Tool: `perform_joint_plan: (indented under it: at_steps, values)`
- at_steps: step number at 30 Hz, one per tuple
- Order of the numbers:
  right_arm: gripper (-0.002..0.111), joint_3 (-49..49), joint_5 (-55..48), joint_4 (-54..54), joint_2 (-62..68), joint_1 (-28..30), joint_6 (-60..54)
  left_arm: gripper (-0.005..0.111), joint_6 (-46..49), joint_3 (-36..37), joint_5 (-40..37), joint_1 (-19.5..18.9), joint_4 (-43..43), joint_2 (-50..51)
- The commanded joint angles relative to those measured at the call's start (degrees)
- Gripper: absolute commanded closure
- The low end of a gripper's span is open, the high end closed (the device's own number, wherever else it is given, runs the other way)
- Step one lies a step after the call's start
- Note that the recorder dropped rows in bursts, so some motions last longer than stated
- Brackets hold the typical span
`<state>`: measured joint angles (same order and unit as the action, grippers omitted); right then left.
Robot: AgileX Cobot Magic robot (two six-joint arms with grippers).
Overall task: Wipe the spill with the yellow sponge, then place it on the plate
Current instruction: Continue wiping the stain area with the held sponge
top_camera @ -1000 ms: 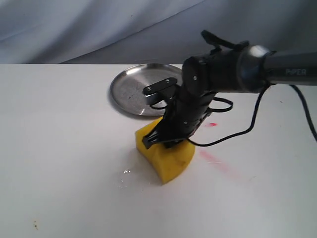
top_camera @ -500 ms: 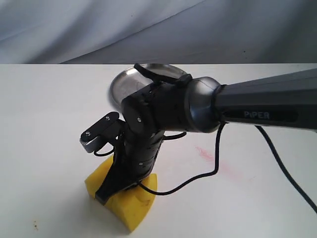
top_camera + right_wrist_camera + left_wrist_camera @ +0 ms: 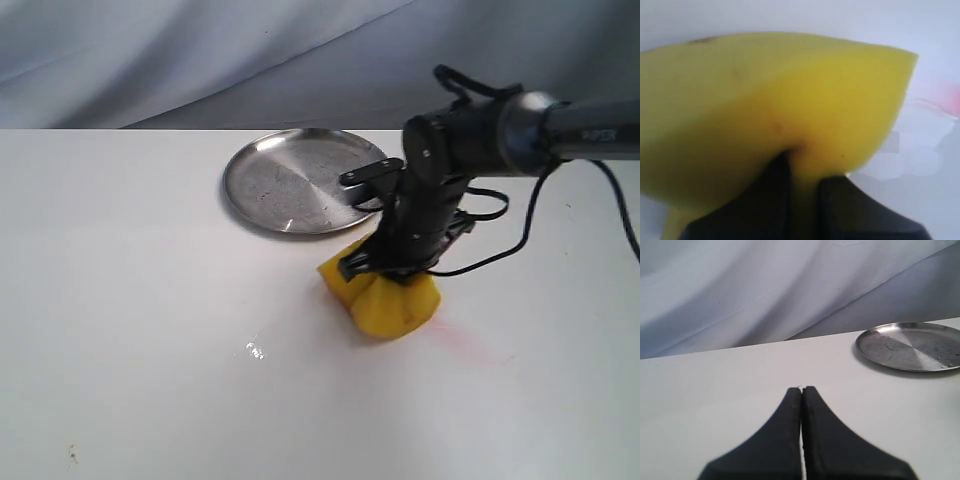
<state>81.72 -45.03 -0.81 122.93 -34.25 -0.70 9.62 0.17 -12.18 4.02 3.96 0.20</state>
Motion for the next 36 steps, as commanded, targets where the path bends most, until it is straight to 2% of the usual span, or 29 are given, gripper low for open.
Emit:
perform_joint_plan:
  at_steps: [1,6,9,13,17,21,27,32,36]
  values:
    - [0.108,-1.20,-3.70,-6.58,3.25,9.77,0.11,0.107,-0.47,-0.17,0.41,-0.06,-0.02,-0.20]
    - [0.108,-1.20,-7.37,-7.57,3.25,18.25,0.11,0.107,-0.47,-0.17,0.41,-0.06,-0.02,-0.20]
    - [0.108,-1.30,-11.88,-11.02,3.25,21.10,1.43,0.107,-0.47,-0.17,0.41,-0.06,-0.02,-0.20]
    - [0.108,-1.41,-19.04,-17.55,3.25,21.65,3.61,0.107,-0.47,-0.17,0.41,-0.06,-0.02,-0.20]
    - [0.108,-4.42,-18.56,-14.69,1.98,19.86,3.61,0.107,-0.47,-0.17,0.41,-0.06,-0.02,-0.20]
    - [0.108,-7.54,-15.55,-7.94,0.31,14.36,0.70,0.107,-0.47,-0.17,0.41,-0.06,-0.02,-0.20]
    - [0.108,-7.91,-14.00,1.48,0.17,-1.04,-4.85,0.107,-0.47,-0.17,0.41,-0.06,-0.02,-0.20]
    - [0.108,-7.63,-8.73,4.02,0.17,-14.32,-5.07,0.107,-0.47,-0.17,0.41,-0.06,-0.02,-0.20]
    - [0.108,-6.45,-3.97,5.15,0.17,-21.68,-5.07,0.107,-0.47,-0.17,0.41,-0.06,-0.02,-0.20]
